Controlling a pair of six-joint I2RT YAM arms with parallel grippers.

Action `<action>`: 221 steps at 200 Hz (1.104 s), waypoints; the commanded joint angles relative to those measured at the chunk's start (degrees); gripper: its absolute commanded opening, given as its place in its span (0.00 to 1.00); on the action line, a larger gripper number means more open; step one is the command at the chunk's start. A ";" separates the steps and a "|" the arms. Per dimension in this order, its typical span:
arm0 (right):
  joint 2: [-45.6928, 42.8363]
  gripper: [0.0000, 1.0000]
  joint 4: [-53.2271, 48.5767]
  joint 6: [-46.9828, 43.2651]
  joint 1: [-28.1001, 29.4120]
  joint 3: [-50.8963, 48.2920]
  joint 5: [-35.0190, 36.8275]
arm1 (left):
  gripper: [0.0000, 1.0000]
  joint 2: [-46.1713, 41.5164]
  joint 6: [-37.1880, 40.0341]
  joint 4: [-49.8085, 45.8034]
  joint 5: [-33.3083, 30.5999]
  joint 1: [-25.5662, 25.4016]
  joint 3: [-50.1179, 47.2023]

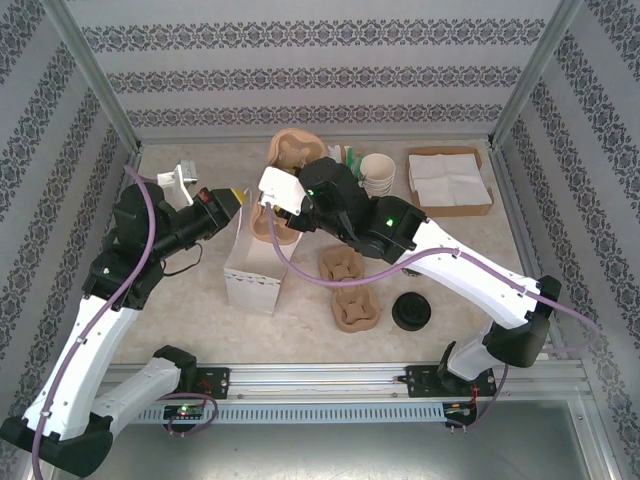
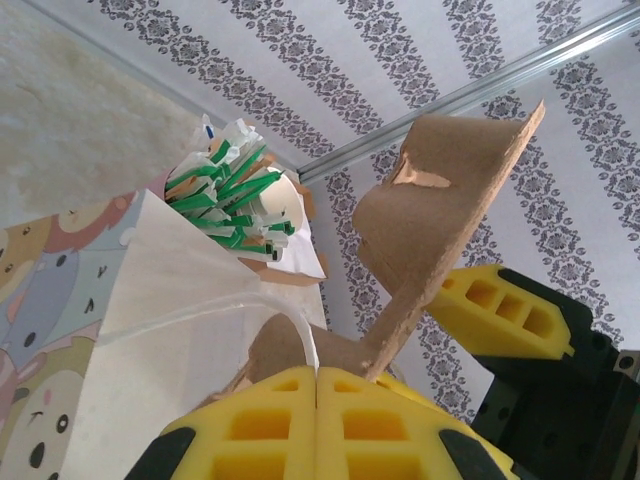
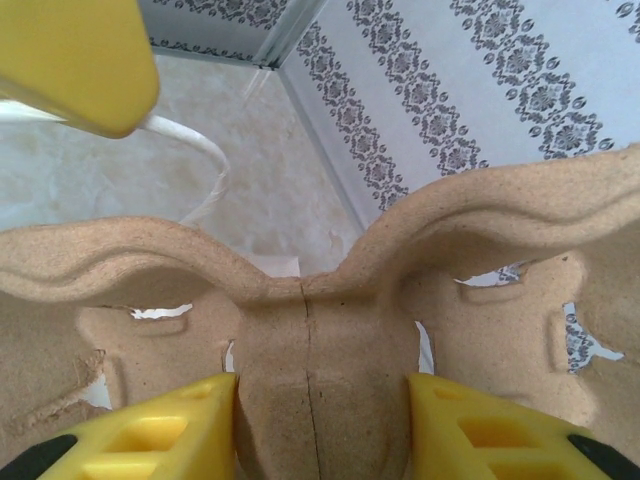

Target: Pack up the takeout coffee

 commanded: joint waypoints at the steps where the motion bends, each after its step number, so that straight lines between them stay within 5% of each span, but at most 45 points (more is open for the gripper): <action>1: 0.93 0.44 -1.95 2.75 0.67 0.09 1.14 | 0.00 -1.11 -1.83 4.15 -0.62 0.47 -1.33; 110: 8.34 0.42 -8.94 8.26 2.08 9.13 0.11 | 0.00 -2.02 -2.54 5.36 -1.99 0.48 -4.58; 134: 9.96 0.42 -9.09 8.23 1.99 10.90 0.08 | 0.17 -1.94 -0.76 3.58 -4.01 0.61 -4.44; 186: 12.64 0.41 -9.33 7.75 1.73 15.26 -0.03 | 0.70 -3.54 8.87 -4.92 -10.58 0.61 0.52; 221: 14.72 0.41 -10.03 7.21 1.77 18.51 -0.14 | 0.78 -6.33 16.64 -13.87 -22.12 0.59 4.32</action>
